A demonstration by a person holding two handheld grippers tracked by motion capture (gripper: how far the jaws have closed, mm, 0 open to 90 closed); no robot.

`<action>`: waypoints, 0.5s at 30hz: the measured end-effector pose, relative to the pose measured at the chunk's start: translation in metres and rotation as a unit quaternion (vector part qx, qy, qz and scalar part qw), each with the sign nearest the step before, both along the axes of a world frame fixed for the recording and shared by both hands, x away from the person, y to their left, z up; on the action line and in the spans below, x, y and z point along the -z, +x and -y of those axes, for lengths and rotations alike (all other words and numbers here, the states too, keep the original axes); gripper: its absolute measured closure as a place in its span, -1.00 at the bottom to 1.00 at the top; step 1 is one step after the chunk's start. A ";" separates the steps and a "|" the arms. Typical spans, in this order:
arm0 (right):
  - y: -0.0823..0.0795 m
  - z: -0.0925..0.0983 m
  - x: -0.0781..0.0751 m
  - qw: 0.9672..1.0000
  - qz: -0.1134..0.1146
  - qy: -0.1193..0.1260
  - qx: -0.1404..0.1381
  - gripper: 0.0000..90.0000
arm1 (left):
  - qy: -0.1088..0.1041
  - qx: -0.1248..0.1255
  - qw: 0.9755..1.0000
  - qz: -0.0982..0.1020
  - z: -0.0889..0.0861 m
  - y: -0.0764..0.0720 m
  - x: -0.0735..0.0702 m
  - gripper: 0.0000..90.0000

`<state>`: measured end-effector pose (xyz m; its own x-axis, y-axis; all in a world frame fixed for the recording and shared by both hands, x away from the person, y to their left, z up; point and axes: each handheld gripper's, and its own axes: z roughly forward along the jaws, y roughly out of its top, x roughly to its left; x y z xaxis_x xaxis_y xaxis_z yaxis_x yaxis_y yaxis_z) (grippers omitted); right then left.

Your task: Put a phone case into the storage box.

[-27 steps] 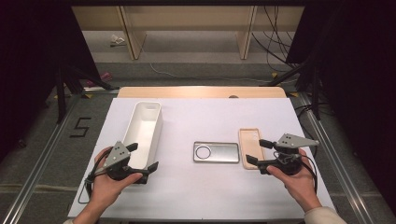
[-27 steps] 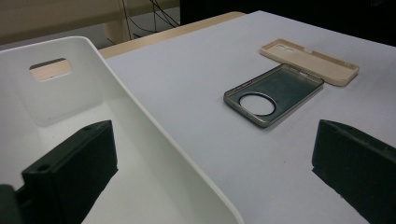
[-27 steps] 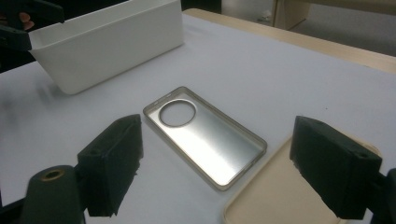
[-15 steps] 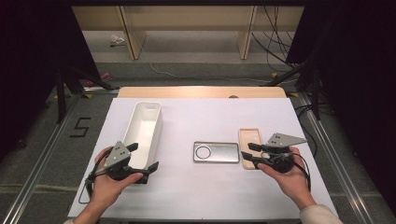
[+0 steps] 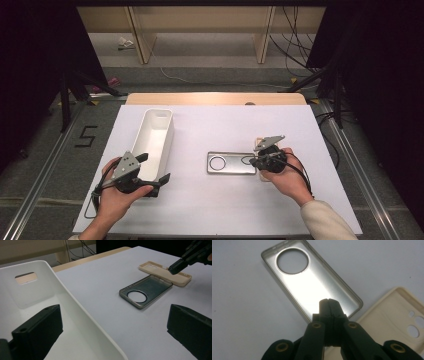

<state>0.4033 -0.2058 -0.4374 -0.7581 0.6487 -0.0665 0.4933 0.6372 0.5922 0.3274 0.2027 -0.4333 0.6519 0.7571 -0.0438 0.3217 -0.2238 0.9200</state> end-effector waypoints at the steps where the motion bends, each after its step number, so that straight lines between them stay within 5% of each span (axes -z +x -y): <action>1: 0.002 -0.001 0.002 1.000 -0.004 -0.010 -0.002 1.00 | -0.001 0.000 1.000 0.000 0.000 0.000 0.000 -1.00; 15: 0.015 -0.011 0.020 0.996 -0.054 -0.067 -0.021 1.00 | 0.000 0.004 1.000 -0.001 0.000 0.000 0.000 -1.00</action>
